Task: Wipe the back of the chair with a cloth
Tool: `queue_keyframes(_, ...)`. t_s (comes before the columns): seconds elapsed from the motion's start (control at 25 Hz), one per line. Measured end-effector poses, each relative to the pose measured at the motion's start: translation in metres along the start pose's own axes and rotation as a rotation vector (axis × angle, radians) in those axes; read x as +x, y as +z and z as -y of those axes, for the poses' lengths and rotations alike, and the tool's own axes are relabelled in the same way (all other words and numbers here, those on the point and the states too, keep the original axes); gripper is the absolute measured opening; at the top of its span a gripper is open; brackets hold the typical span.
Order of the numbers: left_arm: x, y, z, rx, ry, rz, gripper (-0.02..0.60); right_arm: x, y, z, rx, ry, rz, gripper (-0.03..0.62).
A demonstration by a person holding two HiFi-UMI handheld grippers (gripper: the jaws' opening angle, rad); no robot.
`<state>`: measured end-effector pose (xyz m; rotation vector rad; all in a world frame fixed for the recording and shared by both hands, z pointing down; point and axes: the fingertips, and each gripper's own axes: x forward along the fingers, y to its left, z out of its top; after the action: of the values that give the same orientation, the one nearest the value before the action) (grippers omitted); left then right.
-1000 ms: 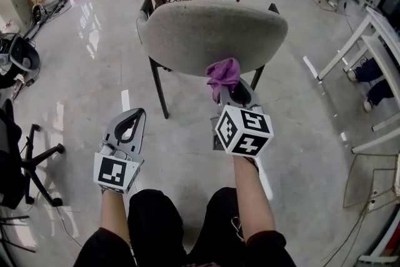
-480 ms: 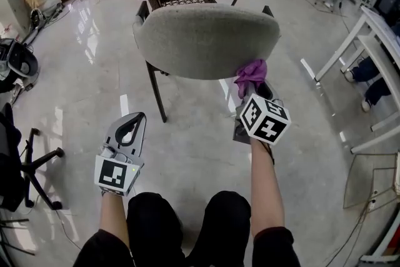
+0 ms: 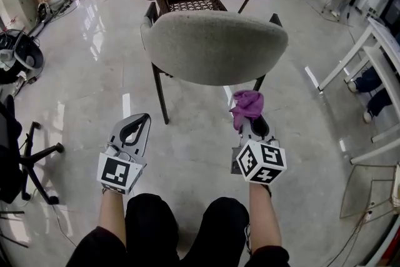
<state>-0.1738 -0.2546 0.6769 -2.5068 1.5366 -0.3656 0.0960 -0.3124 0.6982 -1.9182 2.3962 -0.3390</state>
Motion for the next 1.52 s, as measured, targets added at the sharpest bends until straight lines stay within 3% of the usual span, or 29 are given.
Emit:
queue_keyframes(0.24,0.017,-0.002,0.004,0.024,0.006,0.051,0.009,-0.011,-0.011,-0.008,-0.162,0.032,0.023,0.092)
queue_keyframes(0.4,0.027,-0.005,0.009,-0.007,-0.010,0.025,0.009,-0.009,-0.012,-0.014,-0.173,0.045,0.031,0.092)
queue_keyframes(0.68,0.048,-0.003,0.004,0.003,-0.010,0.055,0.009,-0.002,-0.011,-0.017,-0.213,0.044,0.048,0.092)
queue_keyframes(0.84,0.054,-0.008,0.011,-0.041,-0.034,0.007,0.009,-0.002,-0.007,-0.016,-0.191,0.045,0.072,0.092)
queue_keyframes(0.96,0.061,-0.012,0.012,0.009,-0.041,0.017,0.009,-0.003,-0.006,-0.016,-0.196,0.051,0.074,0.092)
queue_keyframes(1.12,0.064,-0.012,0.008,-0.064,-0.033,-0.014,0.009,-0.002,-0.008,-0.017,-0.184,0.047,0.040,0.092)
queue_keyframes(1.24,0.068,-0.008,0.007,-0.044,-0.039,-0.005,0.009,-0.002,-0.003,-0.016,-0.179,0.041,0.021,0.092)
queue_keyframes(1.52,0.052,0.012,0.007,-0.103,-0.042,-0.073,0.009,-0.022,0.025,-0.028,-0.158,0.037,0.005,0.092)
